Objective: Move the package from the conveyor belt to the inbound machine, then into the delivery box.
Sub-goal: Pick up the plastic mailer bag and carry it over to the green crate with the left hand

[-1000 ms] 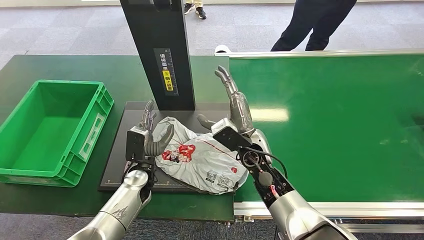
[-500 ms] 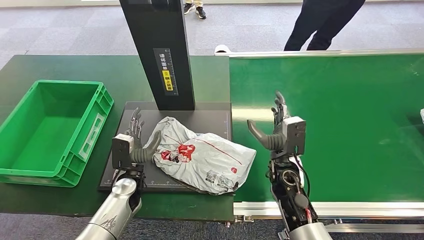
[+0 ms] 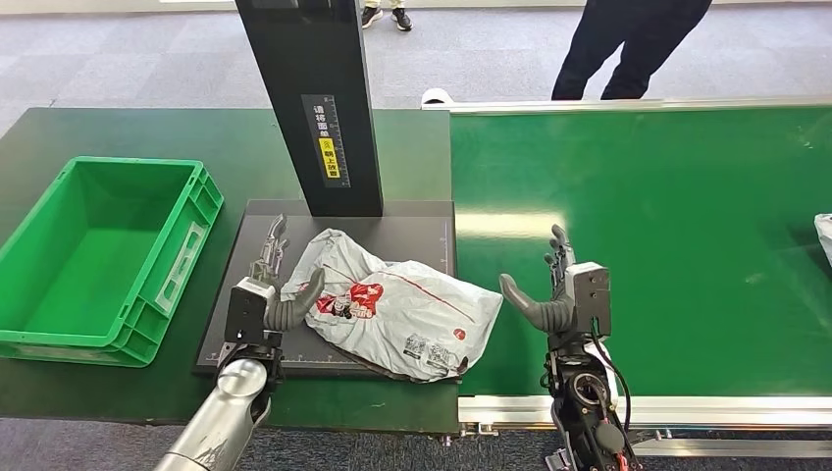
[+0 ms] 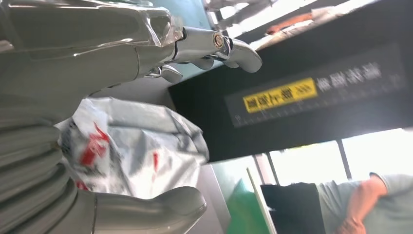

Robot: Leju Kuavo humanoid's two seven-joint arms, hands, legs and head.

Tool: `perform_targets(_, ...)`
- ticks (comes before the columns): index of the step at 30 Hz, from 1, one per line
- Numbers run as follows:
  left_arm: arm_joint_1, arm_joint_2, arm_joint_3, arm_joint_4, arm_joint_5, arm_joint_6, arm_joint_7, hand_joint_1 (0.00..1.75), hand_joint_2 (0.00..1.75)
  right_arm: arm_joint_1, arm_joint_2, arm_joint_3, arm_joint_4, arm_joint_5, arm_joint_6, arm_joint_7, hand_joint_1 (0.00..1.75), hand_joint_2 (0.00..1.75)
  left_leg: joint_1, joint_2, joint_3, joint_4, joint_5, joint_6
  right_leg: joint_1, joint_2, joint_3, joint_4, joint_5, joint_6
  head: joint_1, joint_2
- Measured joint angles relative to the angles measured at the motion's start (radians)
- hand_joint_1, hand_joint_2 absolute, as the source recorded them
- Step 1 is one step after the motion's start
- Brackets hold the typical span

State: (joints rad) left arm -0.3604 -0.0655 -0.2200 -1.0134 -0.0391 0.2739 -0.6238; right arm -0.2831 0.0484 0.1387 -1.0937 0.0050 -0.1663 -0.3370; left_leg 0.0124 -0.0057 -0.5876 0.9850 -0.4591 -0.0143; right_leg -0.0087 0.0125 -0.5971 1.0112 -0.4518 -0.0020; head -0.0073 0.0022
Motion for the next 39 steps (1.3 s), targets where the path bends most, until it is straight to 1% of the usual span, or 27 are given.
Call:
perform_targets(3, 0.002, 0.002, -0.019, -0.023, -0.066, 0.02, -0.01, 0.0, 1.75, 0.002, 0.0, -0.001, 0.0, 0.01, 0.014, 0.003, 0.0, 1.75, 0.0, 0.0, 0.0, 0.0, 0.0, 0.0, 0.0, 0.0, 0.0, 0.0, 0.0, 0.0, 0.0, 0.0)
perform_targets(6, 0.003, 0.005, -0.054, -0.069, -0.19, 0.036, -0.012, 0.0, 1.75, 0.002, 0.0, -0.001, 0.0, 0.024, 0.035, 0.003, 0.0, 1.75, 0.0, -0.001, 0.0, 0.0, 0.0, 0.0, 0.0, 0.0, 0.0, 0.0, 0.0, 0.0, 0.0, 0.0)
perform_targets(9, 0.003, 0.011, -0.096, -0.126, -0.3, 0.013, 0.02, 0.0, 1.75, 0.002, 0.002, -0.001, 0.0, 0.032, 0.051, 0.004, 0.0, 1.75, 0.0, 0.0, 0.0, 0.0, 0.0, 0.0, 0.0, 0.0, 0.0, 0.0, 0.0, 0.0, 0.0, 0.0)
perform_targets(11, 0.001, 0.017, -0.115, -0.152, -0.336, -0.003, 0.035, 0.0, 1.75, 0.002, 0.003, -0.001, 0.0, 0.034, 0.056, 0.004, 0.0, 1.75, 0.0, 0.0, 0.0, 0.0, 0.0, 0.0, 0.0, 0.0, 0.0, 0.0, 0.0, 0.0, 0.0, 0.0)
perform_targets(14, -0.011, 0.033, -0.141, -0.173, -0.406, -0.051, 0.058, 0.0, 1.75, 0.002, 0.003, -0.002, 0.0, 0.04, 0.065, 0.005, 0.0, 1.75, 0.0, -0.001, 0.0, 0.0, 0.0, 0.0, 0.0, 0.0, 0.0, 0.0, 0.0, 0.0, 0.0, 0.0)
perform_targets(19, -0.05, 0.073, -0.187, -0.173, -0.54, -0.194, 0.126, 0.0, 1.75, 0.002, 0.003, -0.011, 0.0, 0.053, 0.079, 0.018, 0.0, 1.75, 0.0, 0.0, 0.0, 0.0, 0.0, 0.0, 0.0, 0.0, 0.0, 0.0, 0.0, 0.0, 0.0, 0.0)
perform_targets(23, -0.086, 0.108, -0.234, -0.135, -0.641, -0.305, 0.178, 0.0, 1.75, 0.007, 0.003, -0.029, -0.01, 0.069, 0.088, 0.037, 0.0, 1.75, 0.0, 0.0, 0.0, 0.0, 0.0, 0.0, 0.0, 0.0, 0.0, 0.0, 0.0, 0.0, 0.0, 0.0)
perform_targets(27, -0.122, 0.126, -0.267, -0.074, -0.682, -0.369, 0.212, 0.0, 1.75, 0.019, 0.003, -0.045, -0.029, 0.082, 0.099, 0.047, 0.0, 1.75, 0.0, 0.0, 0.0, 0.0, 0.0, 0.0, 0.0, 0.0, 0.0, 0.0, 0.0, 0.0, 0.0, 0.0)
perform_targets(30, -0.142, 0.132, -0.285, -0.04, -0.703, -0.393, 0.235, 0.0, 1.75, 0.023, 0.003, -0.052, -0.035, 0.086, 0.1, 0.049, 0.0, 1.75, 0.0, 0.0, 0.0, 0.0, 0.0, 0.0, 0.0, 0.0, 0.0, 0.0, 0.0, 0.0, 0.0, 0.0)
perform_targets(33, -0.17, 0.132, -0.311, 0.005, -0.753, -0.419, 0.297, 0.0, 1.75, 0.023, 0.003, -0.054, -0.035, 0.092, 0.105, 0.055, 0.0, 1.75, 0.0, 0.0, 0.0, 0.0, 0.0, 0.0, 0.0, 0.0, 0.0, 0.0, 0.0, 0.0, 0.0, 0.0)
perform_targets(36, -0.204, 0.122, -0.334, 0.057, -0.8, -0.417, 0.356, 0.0, 1.75, 0.022, 0.004, -0.057, -0.035, 0.098, 0.109, 0.06, 0.0, 1.75, 0.0, 0.0, 0.001, 0.0, 0.0, 0.0, 0.0, 0.0, 0.001, 0.0, 0.0, 0.0, 0.0, 0.0)
perform_targets(39, -0.233, 0.11, -0.35, 0.102, -0.828, -0.398, 0.392, 0.0, 1.75, 0.022, 0.005, -0.058, -0.035, 0.104, 0.111, 0.064, 0.0, 1.75, 0.0, 0.0, 0.002, 0.0, 0.0, 0.0, 0.0, 0.0, 0.002, 0.0, 0.0, 0.0, 0.0, 0.0)
